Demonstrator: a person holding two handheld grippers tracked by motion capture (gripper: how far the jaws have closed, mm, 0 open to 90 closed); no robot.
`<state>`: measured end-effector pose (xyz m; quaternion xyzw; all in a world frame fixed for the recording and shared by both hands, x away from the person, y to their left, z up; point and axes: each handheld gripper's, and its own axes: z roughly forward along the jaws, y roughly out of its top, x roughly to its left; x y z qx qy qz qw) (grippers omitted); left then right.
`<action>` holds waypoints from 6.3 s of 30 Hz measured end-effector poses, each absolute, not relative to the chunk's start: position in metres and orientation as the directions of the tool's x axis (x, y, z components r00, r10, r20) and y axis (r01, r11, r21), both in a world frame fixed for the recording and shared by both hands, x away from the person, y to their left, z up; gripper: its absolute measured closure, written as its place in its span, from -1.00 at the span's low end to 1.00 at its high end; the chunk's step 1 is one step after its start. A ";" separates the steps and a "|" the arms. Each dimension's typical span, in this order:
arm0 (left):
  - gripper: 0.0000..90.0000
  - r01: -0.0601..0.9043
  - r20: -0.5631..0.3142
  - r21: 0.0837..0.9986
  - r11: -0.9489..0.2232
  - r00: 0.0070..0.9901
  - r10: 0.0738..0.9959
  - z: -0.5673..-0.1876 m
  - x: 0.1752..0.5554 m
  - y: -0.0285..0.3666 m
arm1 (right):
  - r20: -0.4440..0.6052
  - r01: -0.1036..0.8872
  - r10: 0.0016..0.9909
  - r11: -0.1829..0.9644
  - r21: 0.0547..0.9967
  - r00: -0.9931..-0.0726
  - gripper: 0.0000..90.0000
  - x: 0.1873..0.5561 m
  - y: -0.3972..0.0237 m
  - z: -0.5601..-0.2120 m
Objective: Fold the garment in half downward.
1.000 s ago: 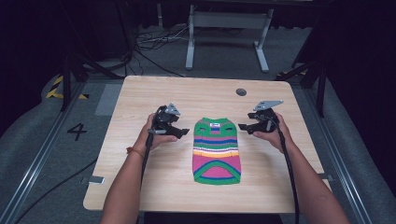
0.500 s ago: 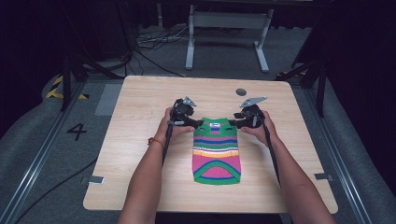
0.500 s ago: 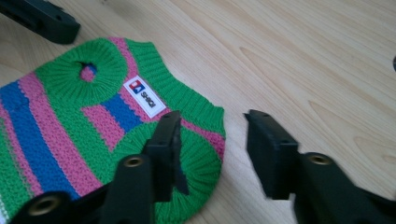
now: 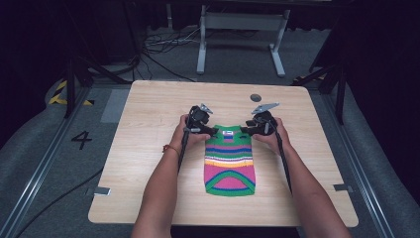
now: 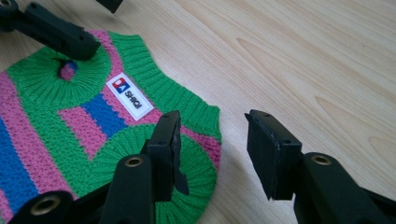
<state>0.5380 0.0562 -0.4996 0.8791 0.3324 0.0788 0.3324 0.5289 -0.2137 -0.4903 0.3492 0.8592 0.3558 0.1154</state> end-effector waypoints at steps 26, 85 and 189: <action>0.85 0.437 -0.012 0.679 -0.590 0.811 0.586 -0.486 0.528 0.044 | 0.075 0.499 0.676 0.458 0.735 -0.733 0.91 0.519 -0.220 -0.483; 0.85 0.080 0.198 0.712 -0.698 0.930 0.309 -0.447 0.388 0.066 | -0.037 0.234 0.430 0.559 0.796 -0.902 0.89 0.395 -0.233 -0.445; -0.33 0.275 0.152 0.626 -0.730 0.875 0.460 -0.473 0.342 0.150 | -0.116 0.294 0.490 0.677 0.675 -0.864 -0.22 0.337 -0.259 -0.467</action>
